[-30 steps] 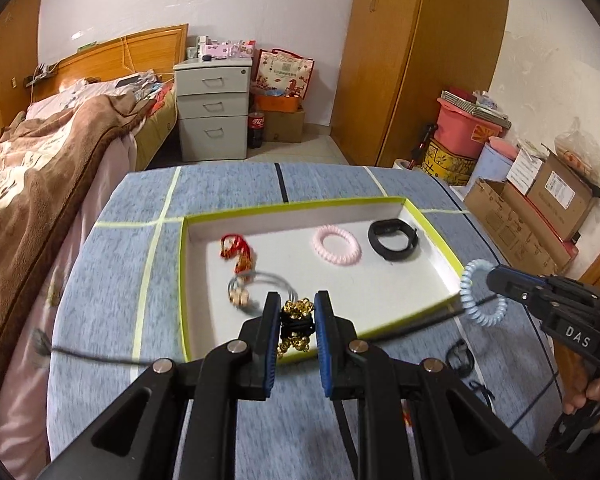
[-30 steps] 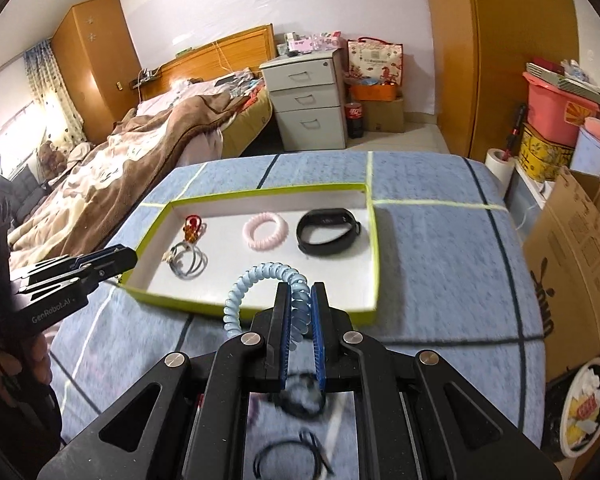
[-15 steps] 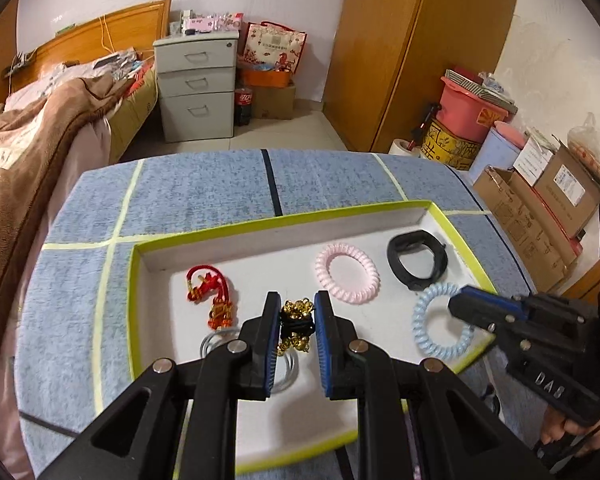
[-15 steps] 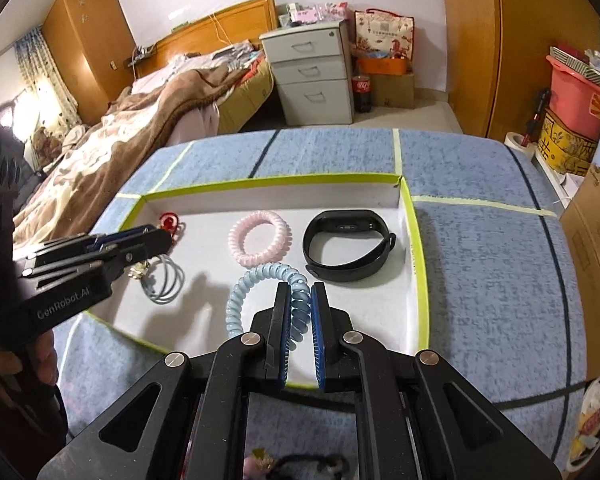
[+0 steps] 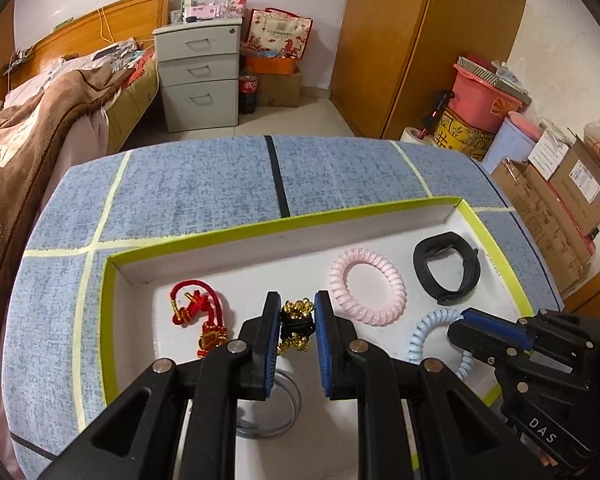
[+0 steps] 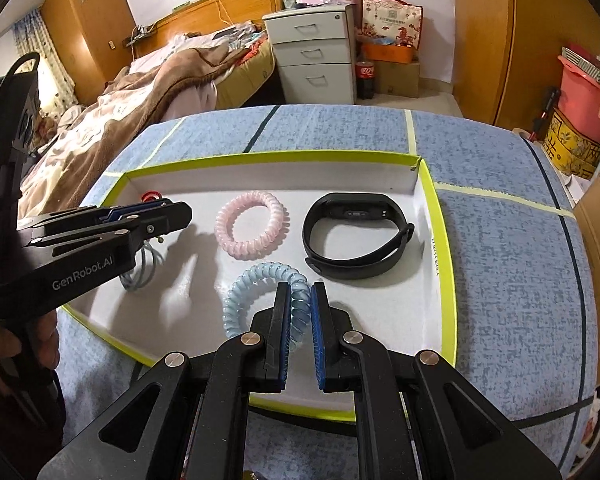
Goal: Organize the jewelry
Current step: 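Open both tools to drop the gold charm and blue coil into the box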
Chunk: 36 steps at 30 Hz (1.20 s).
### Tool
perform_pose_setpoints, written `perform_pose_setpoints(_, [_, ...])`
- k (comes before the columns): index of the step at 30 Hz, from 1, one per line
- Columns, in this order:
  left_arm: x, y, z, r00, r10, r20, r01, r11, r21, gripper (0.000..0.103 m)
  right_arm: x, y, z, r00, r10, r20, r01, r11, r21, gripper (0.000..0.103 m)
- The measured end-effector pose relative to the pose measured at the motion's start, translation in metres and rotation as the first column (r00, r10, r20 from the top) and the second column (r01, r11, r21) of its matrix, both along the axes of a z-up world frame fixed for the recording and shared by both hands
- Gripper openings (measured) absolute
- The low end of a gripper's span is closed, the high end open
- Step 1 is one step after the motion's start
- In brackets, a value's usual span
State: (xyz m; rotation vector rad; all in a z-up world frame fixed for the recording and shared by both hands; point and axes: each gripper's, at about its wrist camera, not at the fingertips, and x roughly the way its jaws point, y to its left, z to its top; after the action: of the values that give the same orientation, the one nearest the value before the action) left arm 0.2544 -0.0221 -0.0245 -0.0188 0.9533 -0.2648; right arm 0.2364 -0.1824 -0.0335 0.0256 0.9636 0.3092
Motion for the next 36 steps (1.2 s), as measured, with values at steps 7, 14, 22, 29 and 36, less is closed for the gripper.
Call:
perform_pose_setpoints(7, [0.005, -0.001, -0.005, 1.000, 0.016, -0.017, -0.016, 1.000, 0.002, 0.018, 0.000, 0.001, -0.004, 1.000, -0.005, -0.003, 0.005, 1.000, -0.030, 0.010])
perform_pose_setpoints(14, [0.008, -0.001, -0.007, 0.999, 0.025, -0.027, -0.025, 1.000, -0.006, 0.019, 0.001, -0.001, -0.004, 1.000, -0.012, -0.003, 0.012, 0.999, -0.044, 0.010])
perform_pose_setpoints(22, [0.007, 0.002, -0.007, 0.999, 0.041, -0.030, -0.041, 0.999, 0.000, 0.032, 0.000, 0.000, -0.002, 1.000, -0.020, -0.007, 0.019, 0.999, -0.043, 0.013])
perform_pose_setpoints(29, [0.000, 0.003, 0.002, 0.999, 0.033, -0.013, -0.033, 0.999, -0.013, 0.040, -0.006, -0.004, 0.005, 0.999, -0.030, 0.013, 0.030, 0.999, -0.021, 0.036])
perform_pose_setpoints(36, [-0.012, 0.005, 0.011, 0.999, 0.043, 0.007, -0.043, 0.999, 0.006, 0.049, -0.015, -0.005, 0.014, 0.998, -0.045, 0.035, 0.045, 0.999, -0.004, 0.036])
